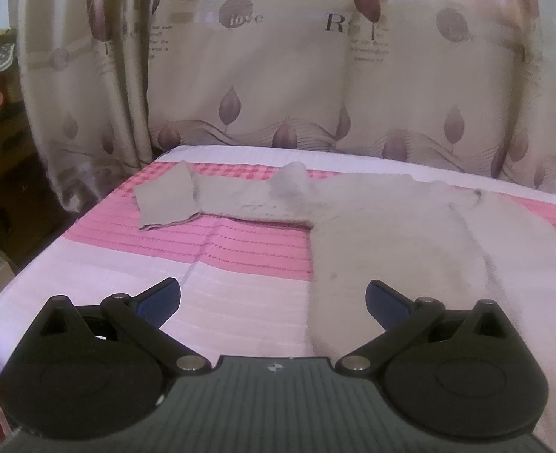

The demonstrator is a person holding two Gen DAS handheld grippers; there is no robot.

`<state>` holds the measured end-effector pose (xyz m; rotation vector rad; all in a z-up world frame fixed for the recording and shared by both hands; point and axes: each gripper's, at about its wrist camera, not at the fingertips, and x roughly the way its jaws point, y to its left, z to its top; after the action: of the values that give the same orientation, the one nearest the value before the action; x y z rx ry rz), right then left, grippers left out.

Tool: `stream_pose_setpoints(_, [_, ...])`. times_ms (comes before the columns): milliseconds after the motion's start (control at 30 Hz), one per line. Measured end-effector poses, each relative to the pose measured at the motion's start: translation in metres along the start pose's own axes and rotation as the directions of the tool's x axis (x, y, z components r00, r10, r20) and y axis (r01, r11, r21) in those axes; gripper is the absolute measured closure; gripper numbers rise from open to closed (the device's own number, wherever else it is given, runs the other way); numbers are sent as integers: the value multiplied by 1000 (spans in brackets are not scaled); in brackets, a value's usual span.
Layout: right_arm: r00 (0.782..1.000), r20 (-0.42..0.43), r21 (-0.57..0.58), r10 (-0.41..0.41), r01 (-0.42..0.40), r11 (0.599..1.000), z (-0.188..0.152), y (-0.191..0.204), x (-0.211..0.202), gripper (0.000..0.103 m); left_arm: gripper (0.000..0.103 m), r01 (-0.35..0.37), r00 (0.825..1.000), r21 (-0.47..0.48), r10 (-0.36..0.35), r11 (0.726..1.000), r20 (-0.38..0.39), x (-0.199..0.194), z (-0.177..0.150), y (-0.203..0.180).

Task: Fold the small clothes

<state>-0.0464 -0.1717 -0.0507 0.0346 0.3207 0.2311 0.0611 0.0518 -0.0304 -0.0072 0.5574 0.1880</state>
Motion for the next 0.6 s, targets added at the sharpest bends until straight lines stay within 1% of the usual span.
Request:
stream_pose_setpoints(133, [1000, -19, 2, 5, -5, 1000, 0, 0, 7, 0, 0, -14, 1000, 13, 14, 1000, -7, 13, -2, 6])
stream_pose_setpoints(200, [1000, -28, -1, 6, -6, 1000, 0, 0, 11, 0, 0, -7, 1000, 25, 7, 1000, -3, 24, -4, 14])
stream_pose_setpoints(267, [999, -36, -4, 7, -7, 1000, 0, 0, 15, 0, 5, -17, 1000, 49, 17, 999, 14, 37, -6, 23])
stream_pose_setpoints(300, [999, -42, -6, 7, -7, 1000, 0, 0, 17, 0, 9, -32, 999, 67, 30, 997, 26, 45, -6, 29])
stream_pose_setpoints(367, [999, -51, -7, 8, -9, 1000, -1, 0, 21, 0, 12, -70, 997, 103, 65, 992, 43, 62, -4, 41])
stream_pose_setpoints(400, [998, -56, -5, 8, -8, 1000, -2, -1, 23, 0, 14, -84, 995, 120, 78, 989, 54, 71, -2, 49])
stream_pose_setpoints(467, [997, -72, 1, 7, -7, 1000, -4, -2, 29, 0, 14, -113, 991, 154, 101, 982, 86, 87, 1, 62])
stream_pose_setpoints(500, [997, -78, 4, 8, -8, 1000, -5, -3, 31, 0, 14, -140, 987, 177, 122, 974, 106, 96, 3, 68])
stream_pose_setpoints(567, [995, -97, 8, 9, -8, 1000, -8, -3, 35, 0, 14, -173, 982, 245, 150, 954, 111, 114, 7, 77])
stream_pose_setpoints(600, [994, -106, 10, 9, -8, 1000, -9, -4, 37, 0, 14, -169, 983, 270, 144, 948, 110, 122, 10, 81])
